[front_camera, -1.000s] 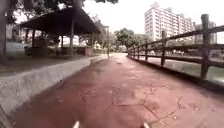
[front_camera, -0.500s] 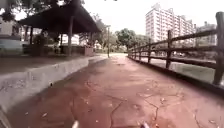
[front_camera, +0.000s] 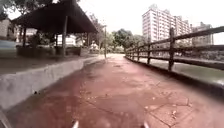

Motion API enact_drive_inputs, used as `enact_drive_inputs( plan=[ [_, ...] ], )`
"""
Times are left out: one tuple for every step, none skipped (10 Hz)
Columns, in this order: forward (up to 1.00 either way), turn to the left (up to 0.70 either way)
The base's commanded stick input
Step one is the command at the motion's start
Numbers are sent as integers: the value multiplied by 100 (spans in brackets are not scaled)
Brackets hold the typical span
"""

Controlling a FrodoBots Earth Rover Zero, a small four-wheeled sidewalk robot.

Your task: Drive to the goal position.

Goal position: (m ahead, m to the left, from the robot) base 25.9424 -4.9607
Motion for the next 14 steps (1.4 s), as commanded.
enact_drive_inputs(
  plan=[
    [70,0],
    [70,0],
    [70,0],
    [70,0],
    [70,0],
    [70,0],
    [70,0],
    [70,0],
    [70,0],
    [70,0],
    [70,0],
    [70,0],
    [70,0],
    [70,0]
  ],
)
